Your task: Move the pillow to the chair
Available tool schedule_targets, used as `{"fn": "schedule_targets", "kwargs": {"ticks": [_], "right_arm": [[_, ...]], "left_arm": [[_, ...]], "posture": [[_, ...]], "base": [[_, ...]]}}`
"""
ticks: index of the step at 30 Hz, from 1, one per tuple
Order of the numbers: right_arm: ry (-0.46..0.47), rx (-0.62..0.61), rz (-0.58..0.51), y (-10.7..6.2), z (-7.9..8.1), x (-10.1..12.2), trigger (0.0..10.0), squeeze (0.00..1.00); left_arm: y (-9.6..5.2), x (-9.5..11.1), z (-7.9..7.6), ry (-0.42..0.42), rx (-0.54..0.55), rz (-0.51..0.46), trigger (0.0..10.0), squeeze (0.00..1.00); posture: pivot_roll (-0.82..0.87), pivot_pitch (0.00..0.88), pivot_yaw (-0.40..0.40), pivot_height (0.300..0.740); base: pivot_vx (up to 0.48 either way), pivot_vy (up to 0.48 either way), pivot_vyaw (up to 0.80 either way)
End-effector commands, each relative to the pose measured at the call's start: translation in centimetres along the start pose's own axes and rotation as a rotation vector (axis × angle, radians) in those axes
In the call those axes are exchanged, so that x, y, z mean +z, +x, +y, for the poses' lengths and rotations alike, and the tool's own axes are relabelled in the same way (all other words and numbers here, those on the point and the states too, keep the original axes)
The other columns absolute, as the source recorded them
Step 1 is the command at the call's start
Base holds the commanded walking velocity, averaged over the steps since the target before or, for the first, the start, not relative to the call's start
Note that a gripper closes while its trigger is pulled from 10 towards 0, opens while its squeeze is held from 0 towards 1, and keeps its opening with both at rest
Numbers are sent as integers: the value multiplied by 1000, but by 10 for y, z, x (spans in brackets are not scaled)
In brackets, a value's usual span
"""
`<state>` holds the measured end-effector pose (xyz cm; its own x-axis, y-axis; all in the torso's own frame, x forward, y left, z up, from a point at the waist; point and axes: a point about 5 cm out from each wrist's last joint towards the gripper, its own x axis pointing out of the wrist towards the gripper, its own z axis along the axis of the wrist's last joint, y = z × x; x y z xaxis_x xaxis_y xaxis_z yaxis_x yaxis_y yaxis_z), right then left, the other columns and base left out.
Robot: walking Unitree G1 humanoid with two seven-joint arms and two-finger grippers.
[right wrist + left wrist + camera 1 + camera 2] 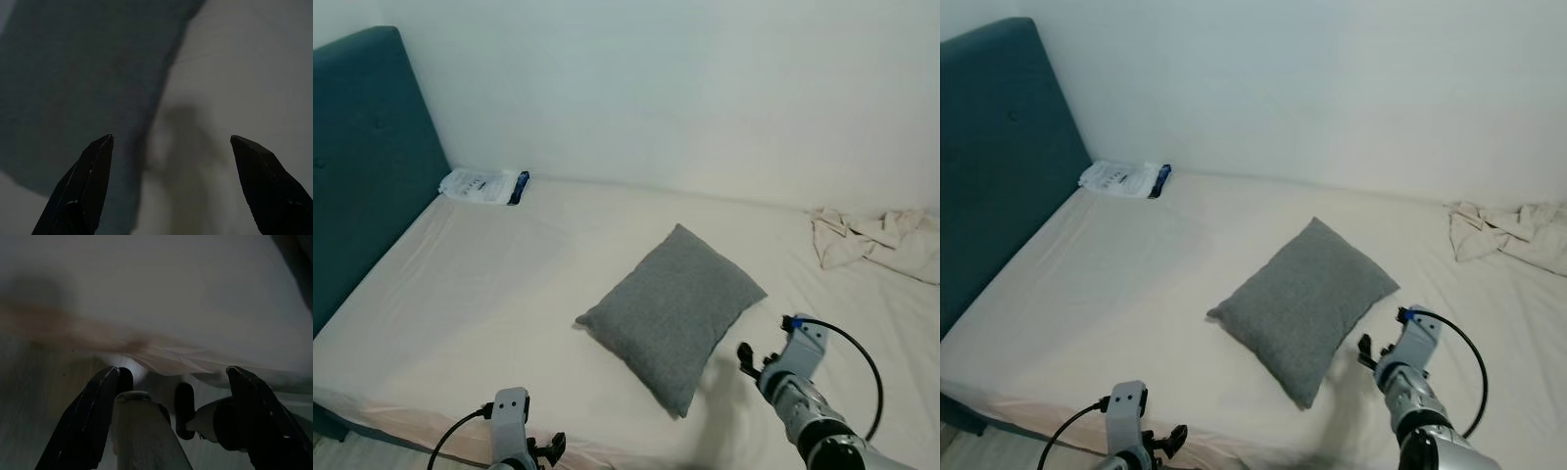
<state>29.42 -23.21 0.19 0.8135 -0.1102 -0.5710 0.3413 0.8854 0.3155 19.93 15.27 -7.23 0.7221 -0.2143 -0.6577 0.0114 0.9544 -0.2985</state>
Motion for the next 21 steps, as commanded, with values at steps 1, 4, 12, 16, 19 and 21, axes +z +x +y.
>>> {"fn": "schedule_targets", "kwargs": {"ticks": [1, 4, 12, 16, 19, 21], "right_arm": [[17, 34, -1, 1, 7, 2, 10000, 0], [6, 42, 0, 2, 9, 2, 10000, 0], [-3, 70, -14, 2, 13, 2, 10000, 0], [-18, 78, -27, 2, 15, 4, 10000, 0], [-25, 100, -32, 2, 18, 5, 10000, 0], [-35, 120, -34, 3, 23, 5, 10000, 0]], "left_arm": [[0, -2, -2, 36, -18, 10, 10000, 0], [1, -1, -5, 54, -32, 8, 10000, 0], [1, -2, -6, 89, -46, 6, 10000, 0], [-1, -4, -5, 95, -46, 10, 10000, 0], [-2, -6, -5, 100, -49, 17, 10000, 0], [-2, -8, -5, 106, -54, 23, 10000, 0]], "posture": [[-86, 72, -20, 640], [-89, 71, -20, 630], [-84, 78, -10, 580], [-78, 91, 1, 575], [-76, 95, 5, 575], [-73, 98, 7, 575]], "base": [[0, 0, 0], [0, 0, 0], [0, 0, 0], [0, 0, 0], [0, 0, 0], [0, 0, 0]]}}
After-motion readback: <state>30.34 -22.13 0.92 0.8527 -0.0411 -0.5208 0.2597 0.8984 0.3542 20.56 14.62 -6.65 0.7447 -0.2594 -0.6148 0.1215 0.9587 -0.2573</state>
